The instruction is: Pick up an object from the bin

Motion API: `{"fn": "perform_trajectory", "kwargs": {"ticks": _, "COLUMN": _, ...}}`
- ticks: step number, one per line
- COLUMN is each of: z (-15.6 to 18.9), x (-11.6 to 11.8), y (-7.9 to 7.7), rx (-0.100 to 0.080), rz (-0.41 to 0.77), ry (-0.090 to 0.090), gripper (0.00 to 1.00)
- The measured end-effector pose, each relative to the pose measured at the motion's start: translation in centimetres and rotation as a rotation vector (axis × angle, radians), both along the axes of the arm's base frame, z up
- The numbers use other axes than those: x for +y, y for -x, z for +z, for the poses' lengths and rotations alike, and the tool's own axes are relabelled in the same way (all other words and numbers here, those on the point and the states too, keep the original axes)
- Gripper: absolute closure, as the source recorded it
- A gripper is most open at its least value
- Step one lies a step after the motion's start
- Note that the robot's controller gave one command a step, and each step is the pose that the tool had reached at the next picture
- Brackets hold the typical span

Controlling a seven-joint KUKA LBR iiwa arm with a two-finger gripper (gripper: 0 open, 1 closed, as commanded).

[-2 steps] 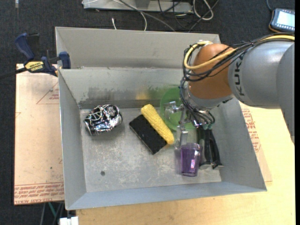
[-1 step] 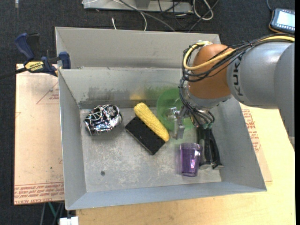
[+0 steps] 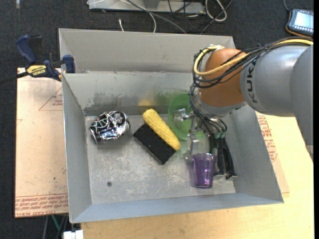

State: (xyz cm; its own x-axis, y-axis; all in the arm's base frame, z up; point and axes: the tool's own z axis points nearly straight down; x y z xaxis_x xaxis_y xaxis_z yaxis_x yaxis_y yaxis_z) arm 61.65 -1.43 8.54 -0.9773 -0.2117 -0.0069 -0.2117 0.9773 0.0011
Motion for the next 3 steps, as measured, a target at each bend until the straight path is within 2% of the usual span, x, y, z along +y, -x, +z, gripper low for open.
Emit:
{"fn": "perform_trajectory", "kwargs": {"ticks": 1, "z": 0.37, "x": -0.21, "y": -0.21, "rx": -0.006, "rz": -0.001, "ry": 0.004, "gripper": 1.0}}
{"fn": "perform_trajectory", "kwargs": {"ticks": 2, "z": 0.36, "x": -0.21, "y": -0.21, "rx": -0.006, "rz": -0.001, "ry": 0.004, "gripper": 1.0}}
{"fn": "perform_trajectory", "kwargs": {"ticks": 3, "z": -0.19, "x": 0.43, "y": -0.17, "rx": -0.005, "rz": -0.036, "ry": 0.001, "gripper": 0.0}}
